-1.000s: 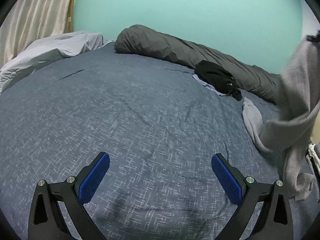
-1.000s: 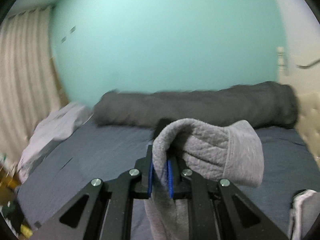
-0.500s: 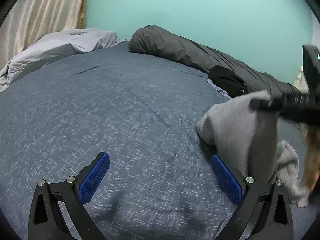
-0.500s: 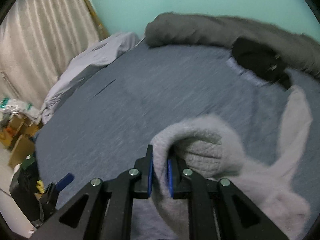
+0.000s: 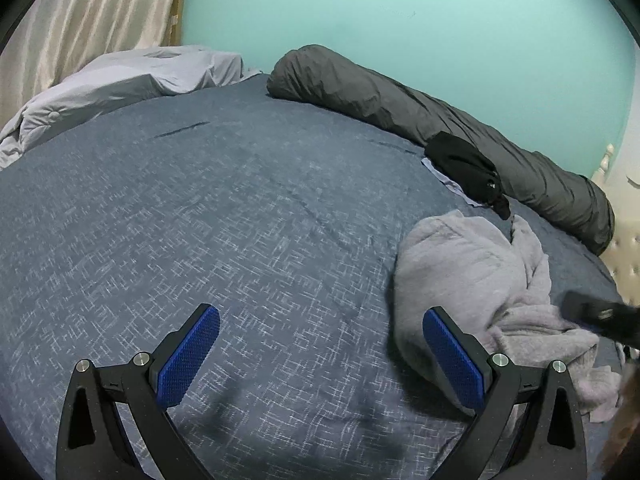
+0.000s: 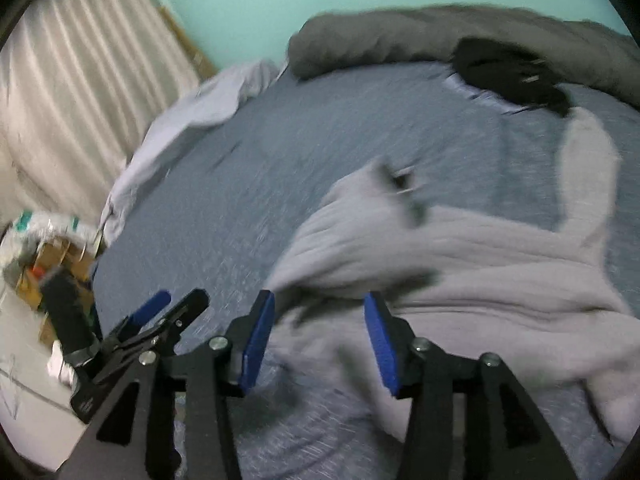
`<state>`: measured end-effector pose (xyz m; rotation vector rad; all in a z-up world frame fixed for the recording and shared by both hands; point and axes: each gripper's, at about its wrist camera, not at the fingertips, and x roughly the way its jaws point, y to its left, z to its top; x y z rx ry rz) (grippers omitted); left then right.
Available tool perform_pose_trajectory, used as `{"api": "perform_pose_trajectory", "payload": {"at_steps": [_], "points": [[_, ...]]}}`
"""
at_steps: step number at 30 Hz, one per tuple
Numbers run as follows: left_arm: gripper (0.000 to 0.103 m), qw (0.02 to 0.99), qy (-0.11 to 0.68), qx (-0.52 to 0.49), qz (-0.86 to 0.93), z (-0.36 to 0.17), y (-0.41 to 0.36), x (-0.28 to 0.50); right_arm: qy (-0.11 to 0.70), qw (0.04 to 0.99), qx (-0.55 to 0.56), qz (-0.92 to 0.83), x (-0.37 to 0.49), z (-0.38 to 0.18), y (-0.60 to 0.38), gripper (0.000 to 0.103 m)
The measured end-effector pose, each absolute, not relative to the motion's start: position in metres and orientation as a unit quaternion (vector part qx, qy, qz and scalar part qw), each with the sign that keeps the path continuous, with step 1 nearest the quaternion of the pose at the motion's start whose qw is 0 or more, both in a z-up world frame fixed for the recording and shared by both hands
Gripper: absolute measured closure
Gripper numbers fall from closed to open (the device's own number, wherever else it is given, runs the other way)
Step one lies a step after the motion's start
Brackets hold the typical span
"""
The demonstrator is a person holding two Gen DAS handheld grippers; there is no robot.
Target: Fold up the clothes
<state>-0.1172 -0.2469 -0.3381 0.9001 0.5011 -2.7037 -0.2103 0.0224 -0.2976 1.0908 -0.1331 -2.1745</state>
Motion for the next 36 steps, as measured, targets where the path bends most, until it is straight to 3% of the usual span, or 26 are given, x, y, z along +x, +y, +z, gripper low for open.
{"api": "perform_pose_trajectory", "payload": {"at_steps": [8,16,25,31,36], "points": [[0.0,0.099,0.161,0.312,-0.931,-0.334,-0.228,-0.124,-0.083,0.242,0.422,-0.87,-0.236,-0.301,0.103,0.054],[0.0,0.055,0.146,0.332,-0.93,-0.337,-0.207,-0.141,-0.108,0.205,0.443,-0.866,-0.23,-0.326,0.15,0.054],[0.0,0.076,0.119,0.372,-0.917,-0.354,-0.205,-0.169,-0.102,0.218,0.436,-0.867,-0.228,-0.32,0.161,0.054],[0.0,0.039,0.093,0.39,-0.915,-0.363,-0.196,-0.189,-0.096,0.227,0.429,-0.869,-0.226,-0.316,0.166,0.054],[0.001,0.041,0.116,0.407,-0.905,-0.375,-0.211,-0.192,-0.105,0.222,0.432,-0.868,-0.228,-0.32,0.17,0.054]]}}
